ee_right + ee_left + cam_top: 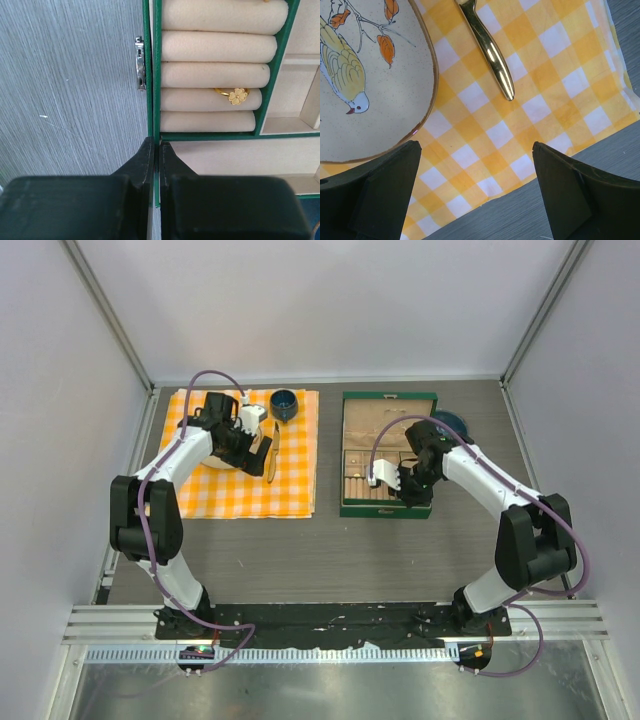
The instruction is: Organize the mixed jewelry
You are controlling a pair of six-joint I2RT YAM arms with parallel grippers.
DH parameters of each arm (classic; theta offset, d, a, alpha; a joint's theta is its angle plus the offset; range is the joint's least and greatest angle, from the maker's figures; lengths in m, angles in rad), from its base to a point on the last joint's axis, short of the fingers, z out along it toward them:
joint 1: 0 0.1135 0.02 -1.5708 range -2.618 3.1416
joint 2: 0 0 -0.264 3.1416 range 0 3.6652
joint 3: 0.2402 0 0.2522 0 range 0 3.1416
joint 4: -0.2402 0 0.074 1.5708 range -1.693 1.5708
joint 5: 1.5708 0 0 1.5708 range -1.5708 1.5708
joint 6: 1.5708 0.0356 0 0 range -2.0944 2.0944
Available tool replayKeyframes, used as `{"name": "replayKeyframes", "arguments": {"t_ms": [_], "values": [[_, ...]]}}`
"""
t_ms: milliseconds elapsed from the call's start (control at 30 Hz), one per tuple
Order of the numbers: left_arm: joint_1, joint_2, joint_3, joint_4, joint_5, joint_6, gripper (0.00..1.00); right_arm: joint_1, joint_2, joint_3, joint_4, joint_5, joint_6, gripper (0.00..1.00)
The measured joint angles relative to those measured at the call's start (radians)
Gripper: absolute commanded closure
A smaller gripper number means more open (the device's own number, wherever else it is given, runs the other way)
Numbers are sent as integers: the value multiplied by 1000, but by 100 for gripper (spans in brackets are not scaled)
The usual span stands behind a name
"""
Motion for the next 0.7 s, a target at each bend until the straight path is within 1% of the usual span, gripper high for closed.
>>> {"name": "replayKeyframes", "arguments": {"t_ms": [367,600,700], "values": [[0,0,-3,0,0,0,0,0,3,2,2,3,-1,99],[0,0,-4,0,0,0,0,1,7,-24,60,26,-15,99],[0,0,-5,0,0,0,0,2,7,-31,74,29,-15,97]]}}
